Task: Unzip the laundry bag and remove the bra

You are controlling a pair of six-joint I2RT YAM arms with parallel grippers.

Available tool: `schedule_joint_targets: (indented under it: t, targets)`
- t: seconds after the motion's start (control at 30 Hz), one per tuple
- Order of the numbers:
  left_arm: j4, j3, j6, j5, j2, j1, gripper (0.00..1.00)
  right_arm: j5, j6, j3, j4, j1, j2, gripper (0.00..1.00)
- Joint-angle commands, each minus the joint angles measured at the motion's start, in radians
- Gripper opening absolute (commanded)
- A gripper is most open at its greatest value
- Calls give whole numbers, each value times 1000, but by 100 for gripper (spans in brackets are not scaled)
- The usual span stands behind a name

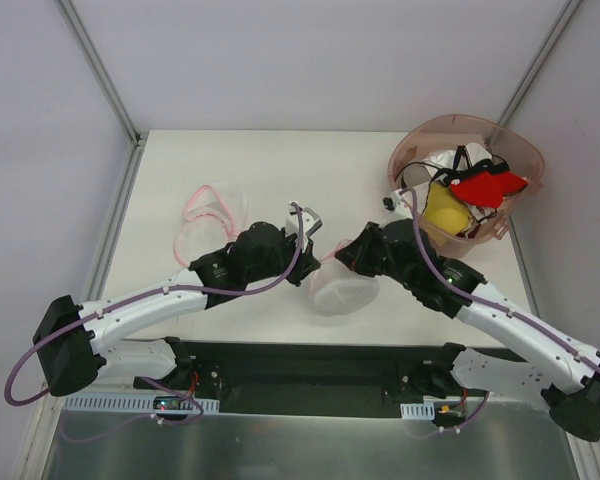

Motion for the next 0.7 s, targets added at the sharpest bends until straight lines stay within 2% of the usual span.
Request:
schedule_joint_targets:
  t: [0.0,0.2,0.47,0.53,0.57,0.6,0.67]
  targets:
    - [12,-18,0,-19,-33,3,0,-27,28,-29,37,-107,-95,1]
    - [8,-21,6,-24,-40,7,0,-113,46,-54,41,-199,-126,1]
    - [2,-28,19,-29,-68,9,0,-139,34,-64,45,-239,-127,1]
    - [1,-28,26,-23,-77,7,0,-150,-21,-34,34,-237,-114,2]
    - [1,-28,31,-18,-79,7,0,-152,-51,-16,0,-234,-104,7]
    - [1,-30,36,-15,-86,9,0,-152,-117,32,-23,-219,-78,23]
    - [1,-33,54,-4,-88,9,0,-196,-193,79,-85,-213,-42,44]
